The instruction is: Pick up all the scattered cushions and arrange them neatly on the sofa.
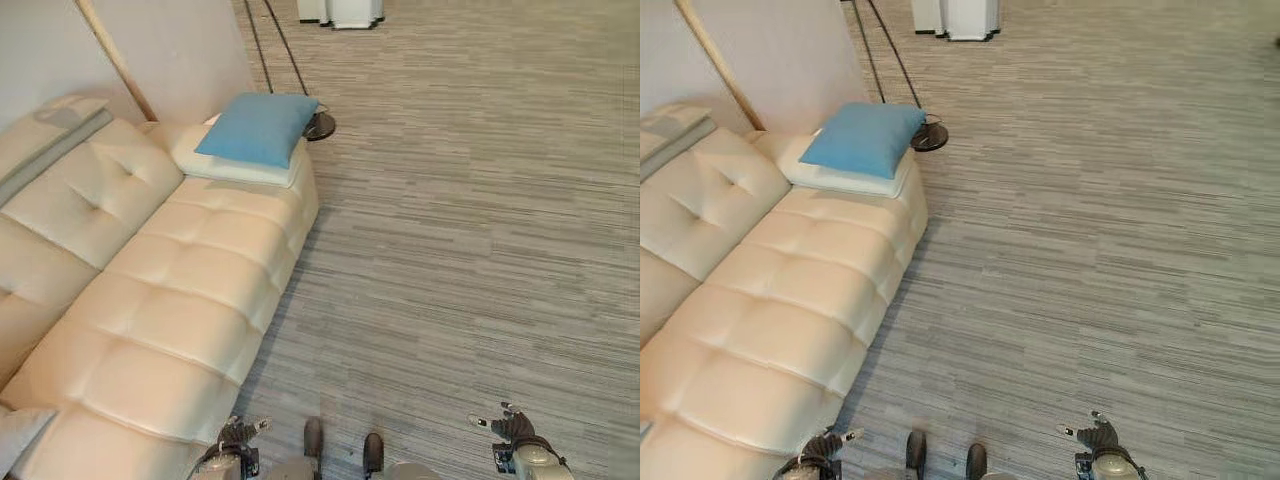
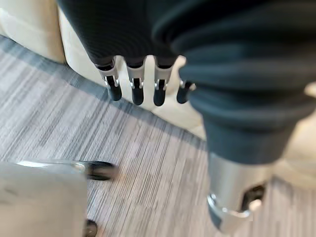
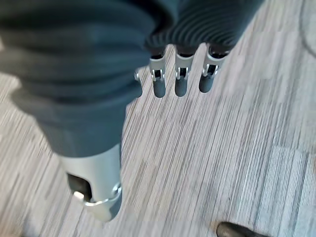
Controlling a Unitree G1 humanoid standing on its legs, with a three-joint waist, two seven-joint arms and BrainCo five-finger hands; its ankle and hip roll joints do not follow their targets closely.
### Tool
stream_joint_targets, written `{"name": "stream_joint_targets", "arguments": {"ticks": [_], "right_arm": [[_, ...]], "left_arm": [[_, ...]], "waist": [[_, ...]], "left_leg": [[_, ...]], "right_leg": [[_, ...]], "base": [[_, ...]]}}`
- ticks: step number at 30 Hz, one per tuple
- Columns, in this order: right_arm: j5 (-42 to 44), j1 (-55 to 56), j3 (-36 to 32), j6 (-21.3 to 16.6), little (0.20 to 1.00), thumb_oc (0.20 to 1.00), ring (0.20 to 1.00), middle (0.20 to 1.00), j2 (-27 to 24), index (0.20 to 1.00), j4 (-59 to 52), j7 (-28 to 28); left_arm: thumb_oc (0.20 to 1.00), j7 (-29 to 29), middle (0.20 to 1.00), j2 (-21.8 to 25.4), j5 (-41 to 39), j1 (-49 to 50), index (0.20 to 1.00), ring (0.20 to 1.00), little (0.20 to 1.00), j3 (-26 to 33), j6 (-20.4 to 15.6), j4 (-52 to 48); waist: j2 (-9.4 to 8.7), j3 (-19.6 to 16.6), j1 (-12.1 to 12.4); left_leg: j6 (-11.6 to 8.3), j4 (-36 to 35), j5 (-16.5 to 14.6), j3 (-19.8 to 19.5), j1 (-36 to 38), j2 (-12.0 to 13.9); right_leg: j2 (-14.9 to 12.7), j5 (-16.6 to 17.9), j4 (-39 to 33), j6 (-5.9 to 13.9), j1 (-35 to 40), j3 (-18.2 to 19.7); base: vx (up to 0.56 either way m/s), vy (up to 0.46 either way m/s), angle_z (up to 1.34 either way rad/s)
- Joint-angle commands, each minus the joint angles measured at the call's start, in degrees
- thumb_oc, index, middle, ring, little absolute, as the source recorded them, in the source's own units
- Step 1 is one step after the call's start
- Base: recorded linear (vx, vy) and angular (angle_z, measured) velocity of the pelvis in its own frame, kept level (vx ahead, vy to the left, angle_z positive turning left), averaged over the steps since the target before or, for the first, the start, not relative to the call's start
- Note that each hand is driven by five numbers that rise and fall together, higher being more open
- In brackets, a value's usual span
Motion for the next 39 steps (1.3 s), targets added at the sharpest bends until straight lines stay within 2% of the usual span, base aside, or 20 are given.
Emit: {"name": "stream_joint_targets", "arguments": {"ticks": [1, 3, 5, 8, 11, 13, 15, 17, 18, 20, 23, 24, 25, 26, 27, 32, 34, 37, 38, 39], "right_arm": [[-0.1, -1.6, 0.1, -1.4, 1.000, 1.000, 1.000, 1.000, -2.0, 1.000, -1.8, -0.8], [-0.1, -2.4, 0.5, -1.3, 1.000, 1.000, 1.000, 1.000, -1.5, 1.000, -1.4, -0.8], [-0.1, -2.3, 0.5, -1.3, 1.000, 1.000, 1.000, 1.000, -1.5, 1.000, -1.4, -0.8], [-0.7, -2.2, 1.1, -1.3, 1.000, 1.000, 1.000, 1.000, -0.6, 1.000, -1.5, -0.3], [-0.7, -2.4, 1.6, -1.6, 1.000, 1.000, 1.000, 1.000, 0.6, 1.000, -1.6, 0.2], [-1.2, -2.7, 2.1, -1.4, 1.000, 1.000, 1.000, 1.000, 0.8, 1.000, -2.2, 0.5], [-1.4, -3.1, 2.4, -1.6, 1.000, 1.000, 1.000, 1.000, 1.0, 1.000, -3.3, 0.6], [-1.6, -3.1, 2.4, -1.5, 1.000, 1.000, 1.000, 1.000, 1.2, 1.000, -3.6, 0.5], [-1.8, -3.1, 2.5, -1.3, 1.000, 1.000, 1.000, 1.000, 1.4, 1.000, -3.6, 0.5], [-1.6, -3.0, 2.1, -1.2, 1.000, 1.000, 1.000, 1.000, 1.4, 1.000, -3.9, 0.3], [-1.4, -3.0, 1.7, -1.1, 1.000, 1.000, 1.000, 1.000, 1.4, 1.000, -3.7, 0.1], [-0.7, -2.9, 1.0, -1.1, 1.000, 1.000, 1.000, 1.000, 1.5, 1.000, -3.1, -0.3], [-0.6, -2.9, 0.7, -1.2, 1.000, 1.000, 1.000, 1.000, 1.6, 1.000, -2.7, -0.4], [-0.6, -2.9, 0.7, -1.2, 1.000, 1.000, 1.000, 1.000, 1.6, 1.000, -2.7, -0.4], [-0.6, -2.2, -0.2, -1.0, 1.000, 1.000, 1.000, 1.000, 1.7, 1.000, -2.7, -0.6], [-0.5, -0.2, -1.3, -1.0, 1.000, 1.000, 1.000, 1.000, 1.8, 1.000, -2.1, -0.4], [0.6, 0.5, -2.0, -1.5, 1.000, 1.000, 1.000, 1.000, 1.0, 1.000, -2.1, -0.1], [1.5, 0.7, -1.8, -2.2, 1.000, 1.000, 1.000, 1.000, 0.4, 1.000, -2.2, 0.3], [1.5, 0.7, -1.8, -2.2, 1.000, 1.000, 1.000, 1.000, 0.4, 1.000, -2.2, 0.3], [1.3, 0.5, -1.0, -2.4, 1.000, 1.000, 1.000, 1.000, -0.1, 1.000, -2.6, 0.9]], "left_arm": [[1.000, 1.5, 1.000, 2.5, -2.0, -1.0, 1.000, 1.000, 1.000, -0.3, -0.9, -1.6], [1.000, 1.9, 1.000, 2.6, -2.1, -0.7, 1.000, 1.000, 1.000, 0.1, -1.0, -1.0], [1.000, 1.9, 1.000, 2.6, -2.1, -0.7, 1.000, 1.000, 1.000, 0.1, -1.0, -1.0], [1.000, 2.1, 1.000, 2.6, -2.8, 0.1, 1.000, 1.000, 1.000, 0.4, -1.2, -0.5], [1.000, 2.2, 1.000, 3.9, -1.9, 0.3, 1.000, 1.000, 1.000, 0.5, -1.1, -0.4], [1.000, 2.3, 1.000, 4.7, -1.5, 0.1, 1.000, 1.000, 1.000, 0.5, -0.8, -1.2], [1.000, 2.5, 1.000, 5.4, -1.1, -0.3, 1.000, 1.000, 1.000, 0.2, -0.7, -1.9], [1.000, 2.7, 1.000, 5.8, -0.5, -0.8, 1.000, 1.000, 1.000, -0.2, -0.6, -1.7], [1.000, 2.8, 1.000, 6.0, -0.3, -1.1, 1.000, 1.000, 1.000, -0.2, -0.6, -1.7], [1.000, 2.8, 1.000, 6.1, -0.5, -1.6, 1.000, 1.000, 1.000, -0.3, -0.7, -2.7], [1.000, 2.7, 1.000, 6.1, -0.3, -2.1, 1.000, 1.000, 1.000, -0.2, -0.7, -2.5], [1.000, 2.7, 1.000, 5.8, 0.5, -3.0, 1.000, 1.000, 1.000, -0.3, -0.6, -2.0], [1.000, 2.7, 1.000, 6.0, 0.8, -3.2, 1.000, 1.000, 1.000, -0.2, -0.7, -2.0], [1.000, 2.7, 1.000, 6.0, 0.8, -3.2, 1.000, 1.000, 1.000, -0.2, -0.7, -2.0], [1.000, 2.3, 1.000, 6.0, 0.7, -3.5, 1.000, 1.000, 1.000, 0.5, -0.7, -1.7], [1.000, 1.5, 1.000, 4.8, 0.2, -3.0, 1.000, 1.000, 1.000, 0.9, -0.8, -0.7], [1.000, 0.7, 1.000, 3.5, -1.3, -2.3, 1.000, 1.000, 1.000, 0.7, -0.7, 0.5], [1.000, 0.1, 1.000, 2.9, -1.9, -1.8, 1.000, 1.000, 1.000, 0.4, -0.6, 0.7], [1.000, 0.1, 1.000, 2.9, -1.9, -1.8, 1.000, 1.000, 1.000, 0.4, -0.6, 0.7], [1.000, 0.0, 1.000, 2.6, -2.5, -1.9, 1.000, 1.000, 1.000, 0.2, -0.8, 1.2]], "waist": [[0.65, 1.9, 1.9], [1.00, 1.4, 2.3], [0.94, 1.5, 2.4], [0.36, -0.1, 2.7], [-2.18, -1.9, 3.5], [-2.68, -1.5, 3.8], [-2.78, 0.3, 3.7], [-2.08, 1.7, 3.6], [-1.53, 2.7, 3.6], [-0.39, 4.3, 3.6], [0.29, 5.4, 3.4], [0.08, 5.8, 3.0], [-0.23, 5.8, 2.9], [-0.23, 5.8, 2.9], [-0.60, 5.3, 2.4], [-0.06, 3.2, 1.6], [1.20, 1.4, 0.6], [1.53, 1.1, 0.7], [1.58, 1.1, 0.7], [1.25, 2.2, 1.6]], "left_leg": [[3.60, 0.4, 3.4, 3.6, 0.0, -1.4], [2.64, 0.4, 5.0, 6.5, -2.7, -1.5], [2.65, 0.4, 4.9, 6.6, -2.6, -1.5], [4.31, 0.4, 5.7, 7.0, -1.0, -1.7], [7.05, 1.2, 3.2, 9.4, 0.4, -2.3], [8.51, 2.0, 1.2, 10.7, 0.9, -2.4], [9.65, 2.1, -0.5, 12.2, 2.3, -2.5], [10.41, 1.4, -2.1, 13.7, 5.6, -2.4], [10.54, 0.5, -2.7, 14.8, 7.7, -2.0], [10.28, 0.4, -3.6, 15.7, 9.7, -1.1], [10.05, 0.4, -4.5, 16.3, 11.4, -0.4], [9.44, 0.4, -5.6, 16.6, 12.8, -0.6], [9.16, 0.4, -6.2, 16.6, 13.6, -0.8], [9.15, 0.4, -6.2, 16.6, 13.6, -0.8], [8.30, 0.4, -7.2, 16.3, 15.3, -0.8], [7.87, 0.4, -9.6, 14.3, 19.6, -0.5], [6.44, 7.4, -9.5, 13.8, 19.6, 1.7], [4.25, 20.3, -4.2, 13.5, 15.8, 2.9], [4.21, 20.6, -4.3, 13.4, 15.6, 3.0], [3.80, 31.2, -1.2, 11.9, 11.3, 2.4]], "right_leg": [[-1.2, -9.8, 2.1, 7.72, 4.7, -0.2], [-0.3, -11.1, 0.8, 8.10, 8.5, 2.4], [-0.3, -11.0, 0.7, 8.11, 8.6, 2.5], [-1.8, -12.9, 0.5, 8.88, 11.0, 4.1], [-4.8, -14.0, 6.5, 10.98, 9.0, 5.2], [-6.1, -12.1, 15.3, 12.64, 4.5, 4.7], [-7.6, -6.9, 27.3, 14.22, -1.6, 3.3], [-10.1, -3.5, 33.9, 14.25, -6.0, -0.1], [-11.2, -3.4, 34.3, 13.63, -7.8, -1.9], [-10.7, -5.6, 31.1, 12.54, -11.0, -4.2], [-9.9, -6.2, 25.6, 12.53, -12.5, -5.4], [-7.4, -3.3, 14.0, 13.48, -13.5, -4.0], [-6.2, -1.4, 8.9, 14.16, -14.1, -2.9], [-6.2, -1.4, 8.9, 14.16, -14.1, -2.9], [-5.6, 1.3, 1.0, 15.30, -14.4, -3.1], [-5.1, 2.1, 2.4, 14.30, -13.3, -1.9], [-4.4, -0.6, 4.9, 12.22, -11.1, -3.0], [-2.8, -3.6, 4.5, 9.81, -7.1, -3.2], [-2.8, -3.6, 4.4, 9.78, -7.0, -3.3], [-2.2, -5.0, 3.7, 8.42, -4.1, -3.0]], "base": [[0.37, 0.036, -0.46], [0.51, 0.123, -0.37], [0.32, 0.091, -0.37], [0.51, 0.178, -0.49], [0.52, 0.190, -0.47], [0.30, 0.141, -0.44], [0.22, 0.133, -0.39], [0.24, 0.156, -0.30], [0.23, 0.140, -0.27], [0.23, 0.065, -0.24], [0.21, -0.024, -0.13], [0.31, -0.116, -0.29], [0.31, -0.116, -0.35], [0.38, -0.160, -0.37], [0.26, -0.111, -0.18], [0.50, -0.203, 0.20], [0.58, -0.301, 0.43], [0.36, -0.266, 0.32], [0.33, -0.281, 0.20], [0.34, -0.274, 0.09]]}}
